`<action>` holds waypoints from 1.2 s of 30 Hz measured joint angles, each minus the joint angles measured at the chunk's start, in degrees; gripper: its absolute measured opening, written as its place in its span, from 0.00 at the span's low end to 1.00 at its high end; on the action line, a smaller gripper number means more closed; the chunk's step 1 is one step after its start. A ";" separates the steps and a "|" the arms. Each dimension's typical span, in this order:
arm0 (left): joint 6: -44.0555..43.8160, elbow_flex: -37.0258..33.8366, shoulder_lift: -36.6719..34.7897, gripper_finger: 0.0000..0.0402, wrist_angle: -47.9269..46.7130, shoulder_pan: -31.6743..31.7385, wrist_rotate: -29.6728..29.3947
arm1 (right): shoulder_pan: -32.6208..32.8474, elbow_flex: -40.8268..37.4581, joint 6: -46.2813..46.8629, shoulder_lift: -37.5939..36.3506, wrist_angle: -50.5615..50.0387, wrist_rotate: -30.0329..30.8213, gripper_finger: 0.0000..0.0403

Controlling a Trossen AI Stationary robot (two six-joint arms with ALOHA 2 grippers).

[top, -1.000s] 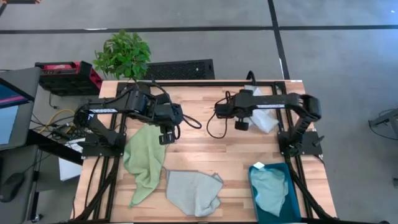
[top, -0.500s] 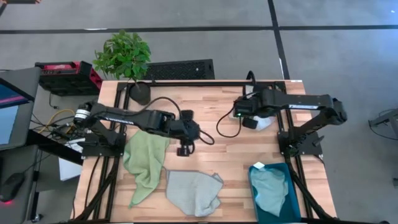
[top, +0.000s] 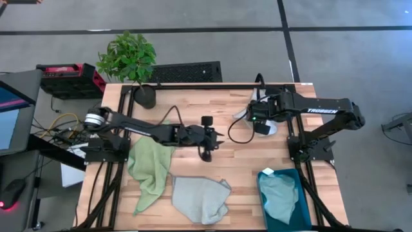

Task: Fold microfiber towels
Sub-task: Fold the top gray microfiber towel

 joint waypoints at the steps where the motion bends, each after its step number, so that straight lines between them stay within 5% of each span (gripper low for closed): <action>1: -0.01 -0.11 1.47 0.27 2.66 0.52 -0.03 | 0.00 0.00 -0.02 0.00 -0.02 -0.02 0.00; 9: 0.35 4.59 13.90 0.27 18.93 6.15 -0.04 | 0.00 0.00 -0.02 0.00 -0.11 -0.86 0.00; 24: -3.30 29.49 31.89 0.27 9.96 9.58 -1.63 | 0.00 0.00 -0.07 0.00 -0.36 -1.72 0.00; 36: -0.99 32.20 33.05 0.27 9.17 8.81 -8.48 | 0.00 0.00 -1.14 0.00 -0.54 -2.52 0.00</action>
